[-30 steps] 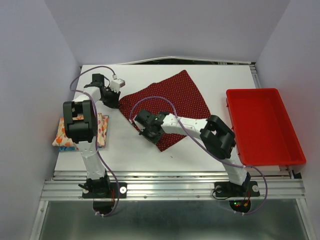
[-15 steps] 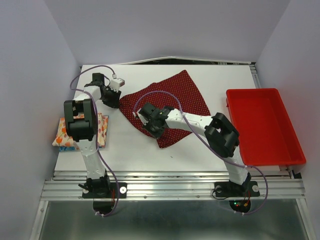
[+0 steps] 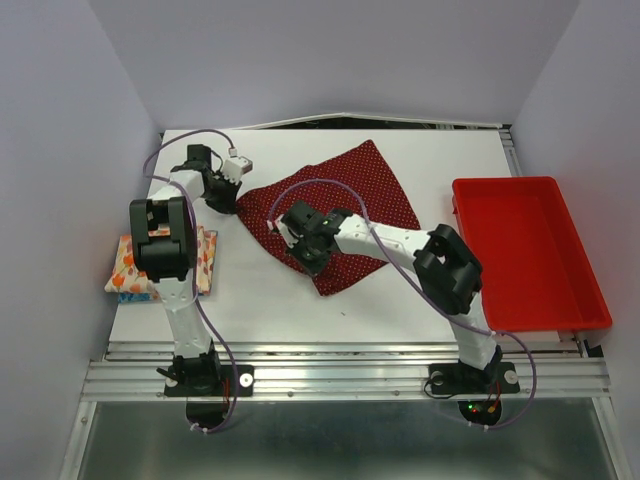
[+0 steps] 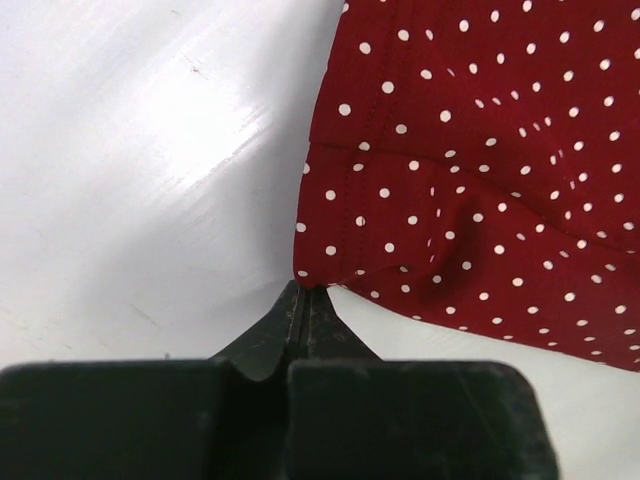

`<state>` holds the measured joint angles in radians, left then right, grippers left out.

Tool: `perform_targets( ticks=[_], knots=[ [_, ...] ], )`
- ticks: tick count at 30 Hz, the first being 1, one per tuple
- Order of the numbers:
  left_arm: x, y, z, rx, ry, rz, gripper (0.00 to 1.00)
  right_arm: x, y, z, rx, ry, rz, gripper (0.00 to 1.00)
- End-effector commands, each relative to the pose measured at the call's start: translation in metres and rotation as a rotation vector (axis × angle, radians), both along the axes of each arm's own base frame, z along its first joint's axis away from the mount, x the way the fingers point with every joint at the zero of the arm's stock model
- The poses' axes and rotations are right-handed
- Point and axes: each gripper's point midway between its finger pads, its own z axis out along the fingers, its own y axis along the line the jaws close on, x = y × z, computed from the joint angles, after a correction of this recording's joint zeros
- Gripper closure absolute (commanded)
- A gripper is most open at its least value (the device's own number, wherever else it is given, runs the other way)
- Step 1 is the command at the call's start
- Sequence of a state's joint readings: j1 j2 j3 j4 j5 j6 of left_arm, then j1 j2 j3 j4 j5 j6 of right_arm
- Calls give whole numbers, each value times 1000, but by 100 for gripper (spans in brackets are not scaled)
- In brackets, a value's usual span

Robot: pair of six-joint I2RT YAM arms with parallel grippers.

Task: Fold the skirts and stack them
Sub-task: Flatten the skirt out

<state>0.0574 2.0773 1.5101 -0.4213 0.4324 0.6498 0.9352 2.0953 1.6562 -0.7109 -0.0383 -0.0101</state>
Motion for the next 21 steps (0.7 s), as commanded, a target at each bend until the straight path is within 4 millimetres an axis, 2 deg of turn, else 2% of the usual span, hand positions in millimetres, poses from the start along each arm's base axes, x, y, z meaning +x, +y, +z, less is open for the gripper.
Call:
perform_targets(
  ticks=[1, 3, 4, 5, 6, 7, 11, 12, 15, 16, 17, 18, 19, 20, 21],
  knots=[
    [12, 15, 24, 126, -66, -92, 100, 24, -13, 54, 108, -60, -57, 99],
    [15, 21, 34, 188, -110, -159, 100, 25, -25, 55, 105, -54, -65, 99],
    [23, 31, 47, 264, -175, -215, 100, 22, -34, 49, 88, -40, -57, 99],
    [24, 35, 49, 305, -196, -254, 100, 22, -41, 52, 89, -41, -59, 99],
    [26, 37, 54, 336, -223, -294, 100, 18, -43, 51, 87, -36, -48, 99],
    [35, 42, 67, 400, -289, -347, 100, 10, -48, 45, 79, -12, -28, 99],
    [51, 44, 84, 517, -418, -477, 100, -6, -51, 40, 93, 36, 26, 99],
    [60, 44, 95, 542, -477, -483, 100, -9, -50, 38, 100, 48, 41, 99],
    [69, 45, 103, 591, -550, -515, 100, -16, -47, 33, 113, 82, 59, 99],
    [79, 47, 120, 635, -629, -502, 100, -18, -43, 33, 134, 96, 75, 99],
    [76, 46, 115, 648, -647, -512, 100, -22, -41, 33, 148, 114, 84, 99],
    [76, 46, 119, 678, -679, -531, 100, -24, -37, 34, 164, 129, 88, 99],
    [83, 45, 141, 716, -768, -520, 100, -29, -29, 35, 201, 160, 106, 99],
    [77, 44, 133, 717, -775, -528, 100, -32, -24, 36, 224, 184, 114, 99],
    [79, 41, 151, 732, -846, -519, 100, -33, -17, 40, 255, 200, 125, 97]
  ],
)
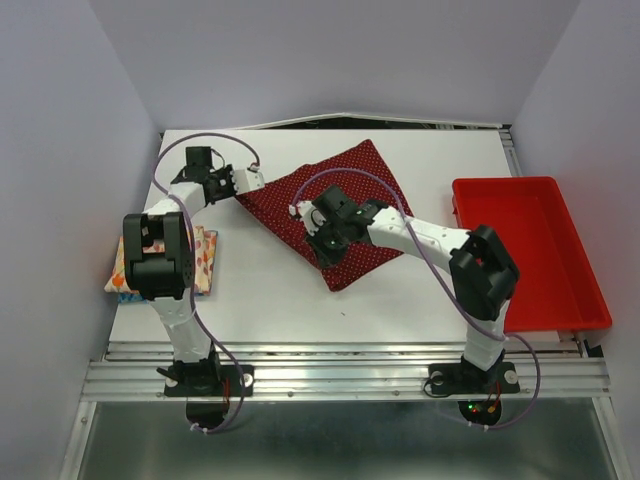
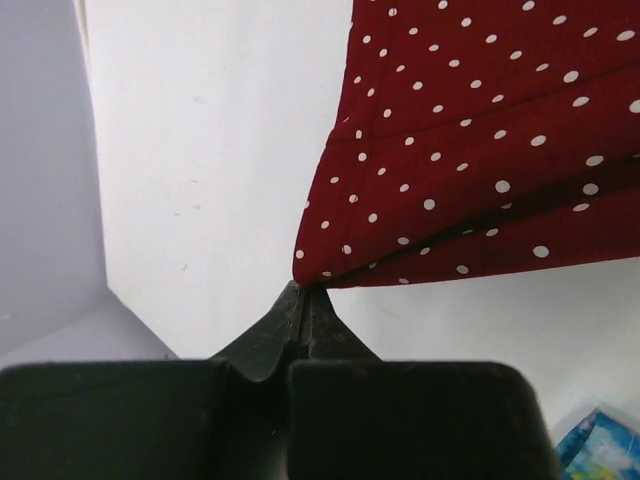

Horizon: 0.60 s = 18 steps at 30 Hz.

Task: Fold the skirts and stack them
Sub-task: Flatten the skirt out

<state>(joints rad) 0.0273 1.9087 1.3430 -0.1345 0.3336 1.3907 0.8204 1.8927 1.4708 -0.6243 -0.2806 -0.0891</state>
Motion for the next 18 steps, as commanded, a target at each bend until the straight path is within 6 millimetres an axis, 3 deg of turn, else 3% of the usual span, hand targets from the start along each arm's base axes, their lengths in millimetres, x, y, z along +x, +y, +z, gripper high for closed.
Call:
perform_targets(
  ticks=[1, 2, 3, 4, 6, 7, 9, 10, 12, 14, 15, 17, 18],
  knots=[
    [28, 19, 88, 121, -388, -21, 91, -32, 15, -2, 62, 170, 95, 90],
    [27, 19, 91, 111, -395, -13, 83, -34, 21, 0, 80, 195, 109, 83],
    [26, 20, 96, 101, -400, 8, 76, -37, 31, 11, 126, 225, 132, 64],
    [24, 24, 96, 54, -386, 64, 63, -38, 36, 15, 148, 233, 146, 52],
    [27, 32, 106, 18, -382, 143, 60, -37, 43, 27, 188, 233, 163, 40],
    [22, 36, 100, -4, -331, 174, 60, -35, 49, 39, 219, 222, 179, 37],
    [24, 53, 121, -121, -323, 267, 56, -35, 52, 54, 249, 206, 186, 36],
    [20, 60, 131, -200, -304, 308, 51, -20, 46, 63, 276, 205, 148, 36],
    [14, 57, 137, -266, -264, 330, 51, 0, 35, 72, 301, 204, 91, 37],
    [-2, 45, 130, -319, -168, 336, 49, 30, 17, 68, 280, 166, 20, 39],
    [-6, 29, 127, -382, -127, 361, 49, 57, -2, 66, 261, 127, -40, 41],
    [-19, 7, 111, -423, -24, 389, 52, 93, -35, 46, 141, 21, -103, 47],
    [-25, -17, 97, -452, 45, 397, 55, 111, -56, 38, 90, -21, -146, 50]
  ],
)
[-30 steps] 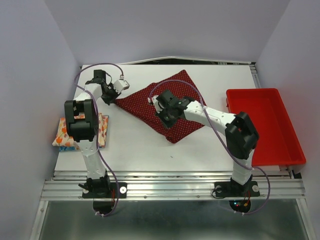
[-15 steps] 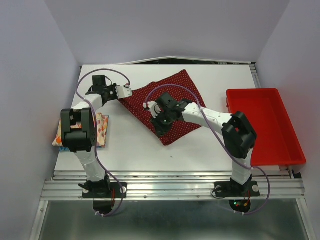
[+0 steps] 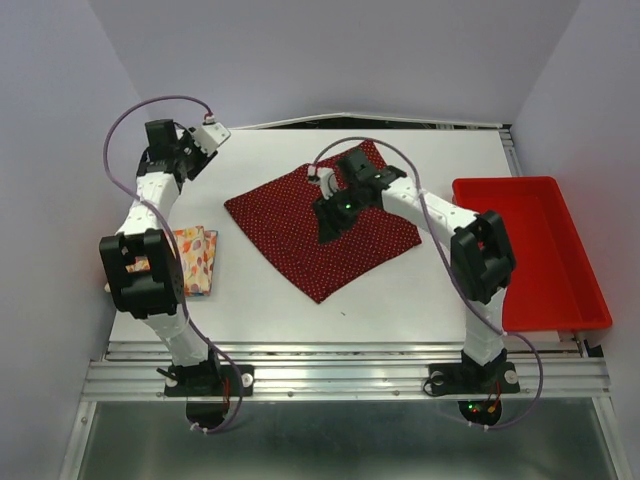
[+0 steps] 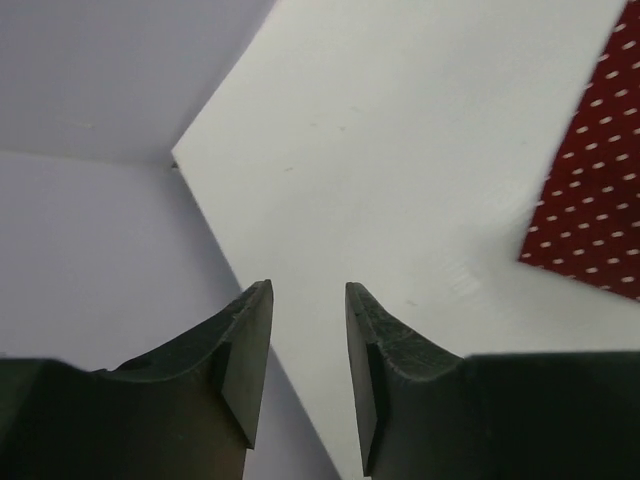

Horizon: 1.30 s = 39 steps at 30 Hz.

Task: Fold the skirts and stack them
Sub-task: Flatten the skirt out

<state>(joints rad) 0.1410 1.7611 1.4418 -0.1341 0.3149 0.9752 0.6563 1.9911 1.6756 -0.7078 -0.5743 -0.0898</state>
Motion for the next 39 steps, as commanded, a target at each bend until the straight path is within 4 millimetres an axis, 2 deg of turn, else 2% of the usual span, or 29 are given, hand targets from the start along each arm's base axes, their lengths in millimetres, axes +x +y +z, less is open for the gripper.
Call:
perform_targets(
  ticks=[1, 2, 3, 7, 10, 13, 14, 16, 18, 19, 20, 21, 22, 23, 24, 25, 26, 27, 28, 29, 30, 32, 33, 34, 35, 36, 37, 38, 39],
  knots=[
    [-41, -83, -26, -228, 230, -15, 59, 88, -82, -13, -228, -234, -164, 51],
    [-48, -94, -38, -250, 274, -10, 60, 96, -95, -19, -269, -252, -171, 52],
    [-59, -122, -51, -292, 336, -29, 62, 111, -120, -29, -333, -280, -200, 53],
    [-95, -166, -91, -389, 488, -39, 65, 135, -173, -58, -440, -274, -260, 57],
    [-116, -189, -116, -404, 581, -53, 67, 136, -203, -82, -495, -239, -283, 60],
    [-120, -193, -136, -392, 624, -7, 67, 121, -208, -96, -513, -209, -258, 62],
    [-120, -194, -142, -396, 641, 6, 68, 104, -212, -109, -525, -163, -244, 62],
    [-117, -194, -158, -394, 689, 39, 69, 84, -208, -114, -487, -109, -237, 62],
    [-101, -196, -158, -396, 678, 57, 69, 51, -210, -130, -481, -13, -224, 63],
    [-98, -193, -174, -373, 712, 84, 70, 40, -206, -130, -449, 28, -231, 64],
    [-91, -192, -177, -363, 708, 96, 72, 26, -200, -132, -434, 63, -222, 64],
    [-70, -195, -169, -366, 667, 91, 73, 5, -198, -140, -427, 120, -213, 64],
    [-61, -190, -185, -331, 673, 113, 73, -13, -180, -138, -381, 169, -192, 64],
    [-50, -190, -186, -319, 660, 116, 73, -24, -170, -134, -356, 186, -177, 64],
    [-15, -196, -165, -327, 583, 104, 73, -36, -160, -132, -340, 207, -156, 64],
    [-11, -193, -192, -293, 638, 128, 73, -63, -134, -130, -307, 251, -93, 64],
    [5, -194, -189, -289, 620, 131, 73, -75, -118, -122, -277, 262, -57, 63],
    [49, -203, -149, -316, 503, 107, 73, -88, -102, -116, -247, 273, -13, 62],
    [53, -204, -174, -298, 554, 112, 71, -110, -67, -100, -183, 285, 81, 60],
    [69, -208, -160, -312, 510, 102, 68, -118, -51, -89, -145, 287, 120, 59],
    [94, -214, -129, -336, 418, 77, 65, -123, -37, -74, -106, 302, 136, 55],
    [104, -217, -100, -352, 342, 52, 59, -111, -9, -32, 22, 294, 159, 52],
    [103, -216, -91, -351, 320, 52, 57, -97, -7, -20, 47, 270, 137, 51],
    [106, -216, -36, -376, 200, 28, 56, -83, -10, -11, 54, 254, 104, 50],
    [89, -211, -58, -350, 249, 29, 53, -45, -23, 2, 79, 201, 25, 50],
    [84, -210, -6, -372, 141, 1, 53, -27, -33, 5, 84, 178, -15, 49],
    [75, -209, 2, -375, 131, -6, 51, -3, -48, 1, 51, 121, -66, 49],
    [58, -207, -15, -369, 180, -2, 51, 14, -61, -4, 25, 85, -97, 50],
    [47, -206, 7, -379, 152, -15, 50, 39, -80, -2, 6, 38, -141, 50]
  ],
)
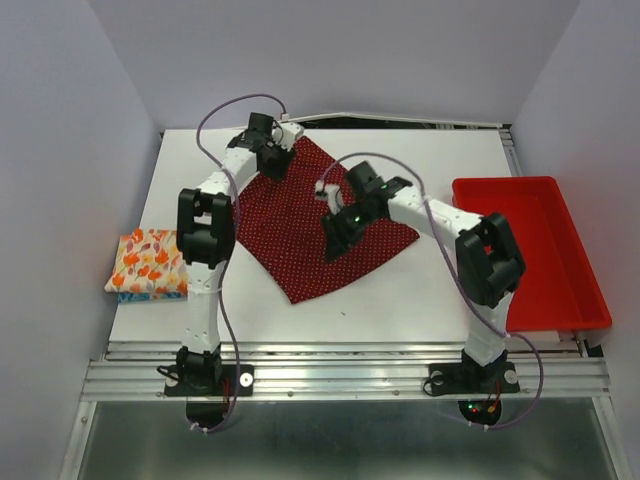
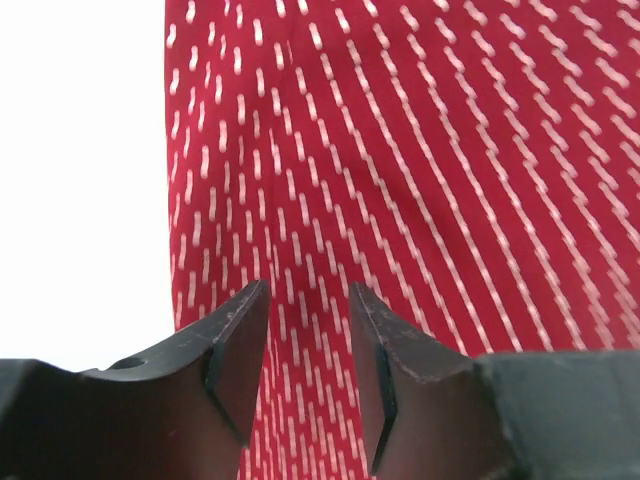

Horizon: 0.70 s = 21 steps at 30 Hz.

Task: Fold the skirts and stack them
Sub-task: Flatten the skirt out

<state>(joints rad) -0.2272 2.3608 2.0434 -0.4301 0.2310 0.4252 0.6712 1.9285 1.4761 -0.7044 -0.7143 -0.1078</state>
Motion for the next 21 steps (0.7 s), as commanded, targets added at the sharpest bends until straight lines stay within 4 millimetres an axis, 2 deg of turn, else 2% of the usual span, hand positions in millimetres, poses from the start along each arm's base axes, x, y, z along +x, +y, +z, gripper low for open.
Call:
perform_targets(
  ticks=[1, 2, 3, 4, 5, 8, 9, 10, 12, 13, 14, 17, 18, 21],
  knots=[
    [-23, 3, 122, -56, -228, -30, 51, 112, -82, 5, -101, -166, -238, 51],
    [-27, 2, 133, -66, -239, -33, 50, 121, -90, -2, -137, -198, -240, 51],
    [-40, 4, 118, -61, -193, -33, 50, 126, -96, -10, -176, -226, -233, 51],
    [-51, 3, 123, -75, -178, -40, 51, 129, -101, -20, -207, -243, -227, 52],
    [-59, 3, 117, -80, -154, -49, 51, 135, -109, -35, -261, -264, -224, 53],
    [-87, 2, 92, -95, -63, -71, 51, 140, -123, -61, -342, -294, -221, 55],
    [-98, 4, 77, -92, -20, -70, 51, 140, -126, -70, -363, -292, -216, 55],
    [-103, 4, 75, -97, -10, -71, 51, 138, -129, -75, -376, -293, -212, 56],
    [-117, 5, 58, -95, 35, -73, 52, 125, -141, -90, -424, -273, -202, 58],
    [-117, 6, 60, -94, 21, -71, 53, 117, -145, -94, -433, -259, -195, 59],
    [-119, 8, 58, -89, 20, -68, 52, 97, -152, -105, -449, -212, -169, 59],
    [-120, 10, 54, -80, 22, -63, 52, 60, -159, -111, -445, -120, -127, 61],
    [-119, 10, 54, -78, 21, -65, 52, 39, -166, -119, -455, -67, -112, 62],
    [-115, 7, 51, -81, 35, -73, 53, -8, -160, -117, -433, 15, -60, 62]
  ],
)
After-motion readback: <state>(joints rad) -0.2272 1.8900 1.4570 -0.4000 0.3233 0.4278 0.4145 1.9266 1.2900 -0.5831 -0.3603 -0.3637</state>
